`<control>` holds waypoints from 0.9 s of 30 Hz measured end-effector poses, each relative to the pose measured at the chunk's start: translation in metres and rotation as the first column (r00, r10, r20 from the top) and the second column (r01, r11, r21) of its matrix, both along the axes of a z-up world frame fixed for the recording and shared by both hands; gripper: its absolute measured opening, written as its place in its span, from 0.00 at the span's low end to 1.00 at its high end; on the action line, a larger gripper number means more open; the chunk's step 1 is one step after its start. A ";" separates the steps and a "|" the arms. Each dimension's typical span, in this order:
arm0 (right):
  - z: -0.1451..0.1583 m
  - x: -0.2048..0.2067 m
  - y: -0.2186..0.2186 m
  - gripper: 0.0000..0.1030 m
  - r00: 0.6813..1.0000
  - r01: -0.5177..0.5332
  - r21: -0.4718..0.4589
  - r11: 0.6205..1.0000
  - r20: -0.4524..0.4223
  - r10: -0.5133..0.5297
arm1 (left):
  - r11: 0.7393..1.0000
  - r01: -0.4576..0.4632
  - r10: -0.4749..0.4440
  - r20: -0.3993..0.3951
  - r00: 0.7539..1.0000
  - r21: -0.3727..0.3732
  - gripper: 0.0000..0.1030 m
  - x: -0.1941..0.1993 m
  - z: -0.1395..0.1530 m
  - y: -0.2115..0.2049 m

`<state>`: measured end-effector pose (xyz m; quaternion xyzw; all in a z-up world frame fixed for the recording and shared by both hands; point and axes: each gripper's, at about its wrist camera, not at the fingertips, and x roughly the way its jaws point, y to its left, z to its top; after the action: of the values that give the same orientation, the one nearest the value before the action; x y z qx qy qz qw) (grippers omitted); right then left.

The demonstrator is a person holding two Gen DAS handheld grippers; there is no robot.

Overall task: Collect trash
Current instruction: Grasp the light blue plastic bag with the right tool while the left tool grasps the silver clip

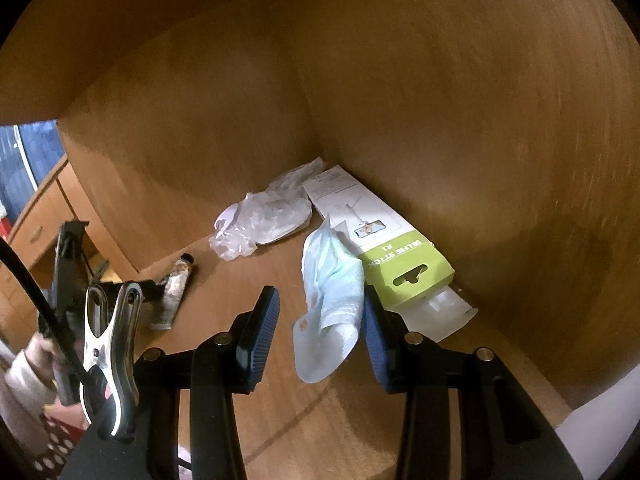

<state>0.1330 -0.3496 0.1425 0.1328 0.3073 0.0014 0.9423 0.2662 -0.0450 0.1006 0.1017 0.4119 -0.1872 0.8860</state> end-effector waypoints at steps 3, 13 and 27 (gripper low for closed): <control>0.000 -0.001 -0.002 0.41 1.000 -0.003 0.022 1.000 -0.001 0.003 | 0.996 -0.047 0.044 -0.030 0.999 -0.078 0.24 -0.007 0.001 0.009; 0.004 0.017 0.007 0.41 1.000 -0.006 -0.033 0.999 0.020 0.007 | 0.991 -0.087 0.082 -0.051 0.995 -0.106 0.24 -0.030 0.000 0.012; 0.001 0.018 0.023 0.07 0.998 -0.057 -0.059 0.997 0.012 0.058 | 0.976 -0.157 0.153 -0.043 0.987 -0.151 0.24 -0.054 0.005 0.017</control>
<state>0.1509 -0.3264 0.1434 0.0965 0.3043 0.0203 0.9475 0.2124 -0.0276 0.1058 -0.0025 0.4166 -0.1504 0.8966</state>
